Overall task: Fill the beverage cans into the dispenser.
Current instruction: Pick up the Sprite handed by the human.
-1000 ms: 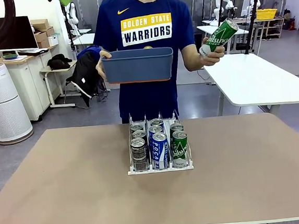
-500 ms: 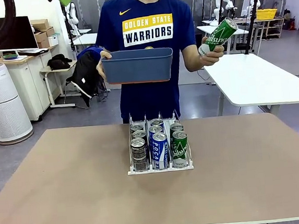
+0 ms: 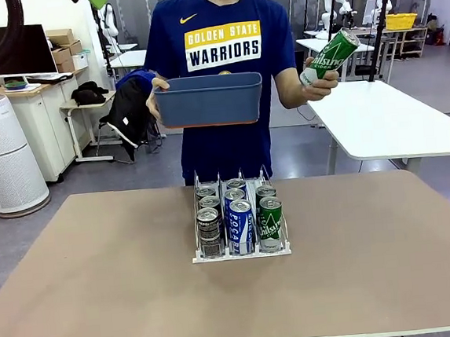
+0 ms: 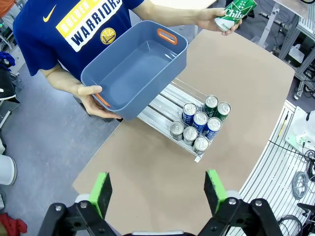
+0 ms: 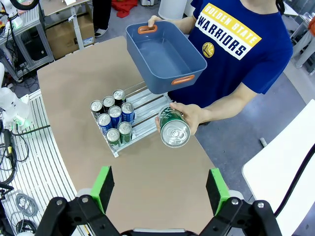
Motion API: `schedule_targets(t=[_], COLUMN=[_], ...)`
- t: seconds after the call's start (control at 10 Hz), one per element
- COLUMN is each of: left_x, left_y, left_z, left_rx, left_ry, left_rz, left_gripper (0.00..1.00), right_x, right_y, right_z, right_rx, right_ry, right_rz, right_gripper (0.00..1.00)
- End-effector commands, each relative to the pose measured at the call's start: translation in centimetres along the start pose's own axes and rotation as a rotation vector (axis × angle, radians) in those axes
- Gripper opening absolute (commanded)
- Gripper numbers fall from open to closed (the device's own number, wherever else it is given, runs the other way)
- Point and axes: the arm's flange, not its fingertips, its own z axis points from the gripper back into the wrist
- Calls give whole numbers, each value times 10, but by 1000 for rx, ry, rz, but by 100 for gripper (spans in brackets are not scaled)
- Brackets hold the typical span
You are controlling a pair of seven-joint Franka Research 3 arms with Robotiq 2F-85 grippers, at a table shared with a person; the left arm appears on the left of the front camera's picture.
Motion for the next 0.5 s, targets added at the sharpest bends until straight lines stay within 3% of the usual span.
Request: schedule_targets(t=[0.0,0.4], left_x=[-2,-2], left_y=[-1,-1], left_z=[2,2], left_rx=[1,1], left_ry=[0,0], left_rz=[0,0], left_gripper=[100,100], right_x=[0,0], right_y=[1,1], right_z=[0,0], right_rx=[2,2], right_ry=[-3,-3], right_rz=[-1,-1], right_gripper=[100,100])
